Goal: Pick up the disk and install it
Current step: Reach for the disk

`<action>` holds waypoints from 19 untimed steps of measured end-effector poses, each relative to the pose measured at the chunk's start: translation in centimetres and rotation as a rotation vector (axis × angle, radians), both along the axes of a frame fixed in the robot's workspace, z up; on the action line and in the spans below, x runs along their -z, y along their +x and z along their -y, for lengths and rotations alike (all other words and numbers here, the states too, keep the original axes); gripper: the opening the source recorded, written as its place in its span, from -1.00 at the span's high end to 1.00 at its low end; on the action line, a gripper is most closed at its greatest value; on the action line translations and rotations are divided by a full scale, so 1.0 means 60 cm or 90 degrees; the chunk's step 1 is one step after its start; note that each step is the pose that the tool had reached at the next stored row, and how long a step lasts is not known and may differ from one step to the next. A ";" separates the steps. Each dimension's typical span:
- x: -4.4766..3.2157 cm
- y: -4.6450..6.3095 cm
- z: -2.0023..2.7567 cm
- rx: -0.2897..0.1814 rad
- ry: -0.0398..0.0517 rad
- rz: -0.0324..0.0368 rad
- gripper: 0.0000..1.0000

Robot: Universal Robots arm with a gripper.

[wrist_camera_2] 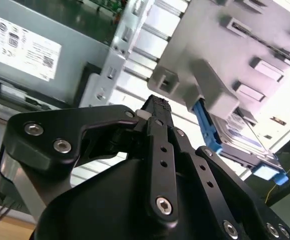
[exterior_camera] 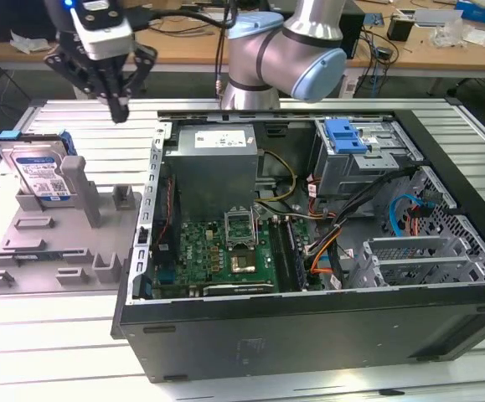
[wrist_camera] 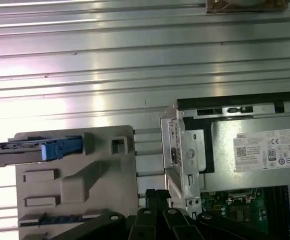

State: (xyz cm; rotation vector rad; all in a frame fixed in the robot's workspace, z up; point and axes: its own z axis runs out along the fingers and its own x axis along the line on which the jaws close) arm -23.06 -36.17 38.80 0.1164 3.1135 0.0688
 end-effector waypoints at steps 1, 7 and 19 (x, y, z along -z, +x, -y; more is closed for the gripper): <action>0.001 -0.018 -0.0055 0.000 0.0000 0.0000 0.79; 0.005 -0.076 -0.0250 0.000 0.0000 0.0000 0.79; 0.013 -0.190 -0.0701 0.000 0.0000 0.0000 0.79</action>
